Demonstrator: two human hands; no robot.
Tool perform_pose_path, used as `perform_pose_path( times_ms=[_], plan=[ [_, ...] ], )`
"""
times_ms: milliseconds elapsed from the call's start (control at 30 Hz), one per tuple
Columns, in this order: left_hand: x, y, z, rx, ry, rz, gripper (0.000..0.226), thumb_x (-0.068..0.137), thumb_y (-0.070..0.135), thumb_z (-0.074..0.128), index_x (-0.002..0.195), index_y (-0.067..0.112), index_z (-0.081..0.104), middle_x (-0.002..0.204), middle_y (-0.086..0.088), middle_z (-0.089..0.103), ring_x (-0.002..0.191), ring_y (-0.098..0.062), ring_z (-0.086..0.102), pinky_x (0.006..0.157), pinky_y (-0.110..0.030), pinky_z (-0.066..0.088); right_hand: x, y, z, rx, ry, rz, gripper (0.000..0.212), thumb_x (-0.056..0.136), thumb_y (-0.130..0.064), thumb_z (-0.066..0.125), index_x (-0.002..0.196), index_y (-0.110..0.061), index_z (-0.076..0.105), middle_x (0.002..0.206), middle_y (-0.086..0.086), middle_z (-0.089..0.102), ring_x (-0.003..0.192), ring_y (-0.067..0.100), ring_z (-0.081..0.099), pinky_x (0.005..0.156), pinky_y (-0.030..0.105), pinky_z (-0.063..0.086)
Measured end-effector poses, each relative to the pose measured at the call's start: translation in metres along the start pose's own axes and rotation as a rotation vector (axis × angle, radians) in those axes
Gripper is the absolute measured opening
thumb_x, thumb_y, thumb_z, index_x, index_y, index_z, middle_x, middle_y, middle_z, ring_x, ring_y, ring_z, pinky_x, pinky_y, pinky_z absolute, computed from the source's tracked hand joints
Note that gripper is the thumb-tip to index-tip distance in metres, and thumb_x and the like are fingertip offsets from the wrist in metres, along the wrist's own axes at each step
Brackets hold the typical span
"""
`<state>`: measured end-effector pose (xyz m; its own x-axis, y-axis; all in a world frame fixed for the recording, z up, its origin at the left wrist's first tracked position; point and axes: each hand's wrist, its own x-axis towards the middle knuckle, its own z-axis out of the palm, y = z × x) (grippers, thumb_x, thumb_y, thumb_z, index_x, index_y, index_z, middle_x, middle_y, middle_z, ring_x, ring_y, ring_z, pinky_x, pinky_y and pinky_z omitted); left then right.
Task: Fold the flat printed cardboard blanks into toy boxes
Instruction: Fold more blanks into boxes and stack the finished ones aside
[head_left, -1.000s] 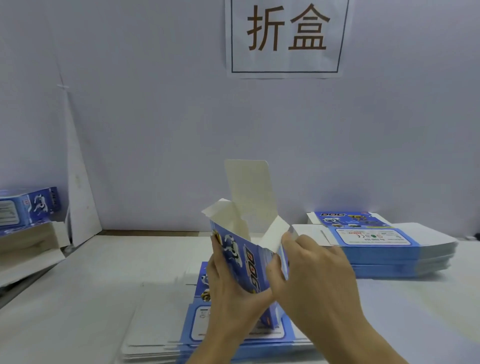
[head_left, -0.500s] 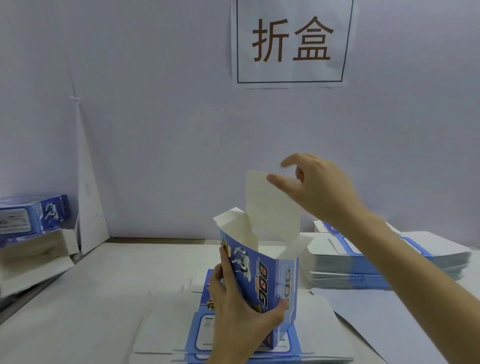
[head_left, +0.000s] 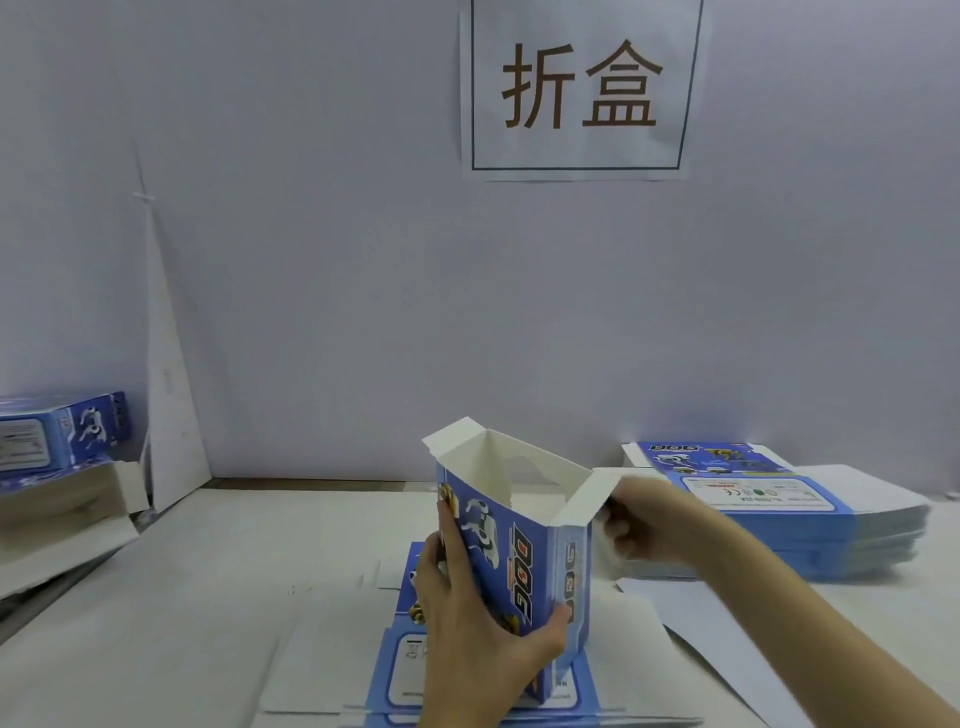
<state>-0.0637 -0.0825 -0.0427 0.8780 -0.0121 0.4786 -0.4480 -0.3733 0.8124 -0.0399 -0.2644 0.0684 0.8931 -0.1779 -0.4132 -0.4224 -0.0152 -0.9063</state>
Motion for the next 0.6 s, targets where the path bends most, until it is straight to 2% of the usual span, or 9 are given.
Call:
perform_pose_path(
  times_ms=[67,133,200,233,300,333,433,500,600],
  plan=[
    [-0.001,-0.003,0.0,0.013,-0.004,0.017,0.126,0.046,0.069,0.071,0.141,0.049,-0.01,0.125,0.02,0.016,0.116,0.003,0.025,0.103,-0.024,0.031,-0.014,-0.031,-0.002,-0.157,0.262,-0.306,0.027,0.094,-0.022,0.058,0.072,-0.006,0.06,0.054,0.002,0.054,0.045,0.013,0.039,0.041,0.019,0.028],
    [0.0,-0.003,0.002,0.021,-0.002,0.008,0.123,0.045,0.067,0.072,0.141,0.047,-0.003,0.131,0.014,0.021,0.117,0.002,0.024,0.1,-0.022,0.029,-0.032,-0.059,0.0,-0.369,0.405,-0.733,0.029,0.091,-0.025,0.062,0.07,-0.006,0.062,0.056,0.001,0.05,0.048,0.014,0.039,0.042,0.016,0.028],
    [0.001,-0.002,0.003,0.008,0.006,-0.019,0.122,0.046,0.067,0.071,0.141,0.047,-0.002,0.138,0.009,0.023,0.118,-0.001,0.026,0.1,-0.023,0.029,-0.054,-0.074,0.013,-0.676,0.403,-1.108,0.036,0.089,-0.029,0.064,0.063,-0.005,0.061,0.051,-0.002,0.042,0.049,0.013,0.031,0.045,0.02,0.026],
    [0.001,-0.002,0.003,0.006,0.007,-0.02,0.122,0.046,0.067,0.071,0.141,0.049,-0.004,0.138,0.01,0.022,0.118,0.0,0.026,0.1,-0.023,0.029,-0.062,-0.075,0.021,-0.842,0.38,-1.214,0.037,0.09,-0.03,0.064,0.064,-0.003,0.062,0.051,0.0,0.046,0.049,0.015,0.033,0.047,0.023,0.029],
    [-0.001,-0.004,0.002,0.014,0.012,-0.01,0.122,0.046,0.067,0.071,0.139,0.052,-0.008,0.136,0.014,0.021,0.117,0.002,0.026,0.1,-0.023,0.028,-0.067,-0.069,0.035,-1.038,0.325,-1.334,0.035,0.093,-0.028,0.061,0.068,-0.004,0.064,0.057,0.004,0.054,0.052,0.021,0.043,0.053,0.03,0.035],
    [-0.001,-0.005,0.001,0.015,0.017,-0.006,0.122,0.046,0.067,0.071,0.138,0.052,-0.007,0.134,0.015,0.021,0.116,0.002,0.026,0.1,-0.023,0.029,-0.066,-0.066,0.036,-1.021,0.319,-1.354,0.033,0.093,-0.028,0.06,0.069,-0.005,0.062,0.057,0.004,0.053,0.052,0.021,0.043,0.053,0.03,0.035],
    [-0.003,-0.003,0.001,0.018,0.018,0.015,0.119,0.048,0.067,0.071,0.138,0.051,-0.006,0.134,0.015,0.021,0.117,0.003,0.023,0.099,-0.021,0.03,-0.048,-0.061,0.022,-0.721,0.496,-1.219,0.025,0.092,-0.025,0.061,0.071,-0.013,0.059,0.052,-0.001,0.047,0.049,0.014,0.038,0.05,0.025,0.029],
    [-0.004,-0.002,0.002,0.023,0.017,0.049,0.12,0.05,0.067,0.073,0.137,0.054,-0.009,0.137,0.015,0.019,0.121,0.002,0.022,0.097,-0.018,0.029,-0.031,-0.048,0.008,-0.398,0.557,-0.886,0.019,0.092,-0.016,0.058,0.075,-0.007,0.058,0.06,0.007,0.053,0.053,0.018,0.043,0.053,0.03,0.031],
    [-0.002,-0.002,0.003,-0.003,0.025,0.066,0.131,0.056,0.058,0.083,0.129,0.065,-0.025,0.135,0.023,0.015,0.127,-0.001,0.022,0.094,-0.013,0.03,-0.008,-0.005,0.007,0.24,0.208,-0.145,0.025,0.091,-0.003,0.047,0.067,-0.007,0.051,0.046,0.007,0.051,0.037,0.015,0.045,0.038,0.018,0.031]
  ],
)
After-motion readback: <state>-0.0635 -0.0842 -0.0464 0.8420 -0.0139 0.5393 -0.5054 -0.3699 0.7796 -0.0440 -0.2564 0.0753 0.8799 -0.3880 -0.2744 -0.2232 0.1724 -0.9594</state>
